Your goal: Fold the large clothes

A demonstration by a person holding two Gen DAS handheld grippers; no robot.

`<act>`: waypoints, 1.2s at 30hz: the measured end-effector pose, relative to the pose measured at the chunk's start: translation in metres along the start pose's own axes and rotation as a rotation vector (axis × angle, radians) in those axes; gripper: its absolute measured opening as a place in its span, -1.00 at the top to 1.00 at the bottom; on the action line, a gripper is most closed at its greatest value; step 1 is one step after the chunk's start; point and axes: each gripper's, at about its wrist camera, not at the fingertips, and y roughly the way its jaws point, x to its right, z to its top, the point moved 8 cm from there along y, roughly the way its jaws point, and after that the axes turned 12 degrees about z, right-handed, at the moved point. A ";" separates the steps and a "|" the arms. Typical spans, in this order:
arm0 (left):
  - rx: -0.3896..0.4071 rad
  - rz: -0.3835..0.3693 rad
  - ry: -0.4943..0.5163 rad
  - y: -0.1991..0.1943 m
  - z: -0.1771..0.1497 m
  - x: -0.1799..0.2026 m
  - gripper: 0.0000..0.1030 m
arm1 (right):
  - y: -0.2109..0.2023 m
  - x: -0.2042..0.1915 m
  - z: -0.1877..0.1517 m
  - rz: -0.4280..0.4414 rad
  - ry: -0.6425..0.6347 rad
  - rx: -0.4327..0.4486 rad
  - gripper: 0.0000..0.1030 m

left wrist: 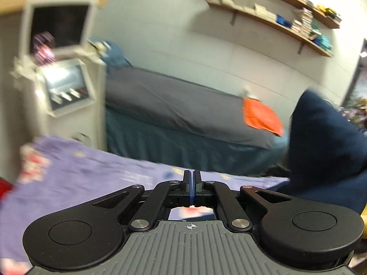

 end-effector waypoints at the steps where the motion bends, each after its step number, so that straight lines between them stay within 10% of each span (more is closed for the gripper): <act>1: 0.008 0.051 0.019 -0.012 -0.002 -0.006 0.36 | 0.002 0.004 0.015 0.056 0.001 0.018 0.66; 3: 0.003 0.140 0.057 -0.022 -0.015 -0.009 0.25 | -0.010 -0.001 0.031 0.133 0.020 0.060 0.65; 5: -0.031 0.187 0.100 -0.015 -0.035 -0.005 -0.46 | -0.018 0.006 0.047 0.190 0.029 0.087 0.65; 8: -0.137 0.132 0.073 0.010 -0.071 0.017 -1.00 | -0.052 0.047 0.074 0.135 0.091 0.094 0.66; 13: -0.242 -0.082 0.039 0.064 -0.115 0.083 -1.00 | -0.128 0.153 0.010 -0.260 0.259 0.010 0.66; 20: -0.389 -0.166 0.050 0.167 -0.145 0.143 -1.00 | -0.200 0.267 -0.186 -0.794 0.549 -0.192 0.65; 25: -0.500 -0.128 0.156 0.229 -0.182 0.168 -1.00 | -0.207 0.275 -0.244 -0.843 0.806 -0.054 0.57; 29: -0.475 -0.122 0.256 0.258 -0.189 0.176 -1.00 | -0.216 0.271 -0.254 -0.867 0.755 -0.074 0.30; 32: -0.445 -0.129 0.358 0.273 -0.188 0.183 -1.00 | -0.216 0.266 -0.243 -0.929 0.708 -0.130 -0.29; 36: -0.520 -0.208 0.429 0.292 -0.204 0.206 -1.00 | -0.212 0.267 -0.243 -0.915 0.718 -0.136 -0.33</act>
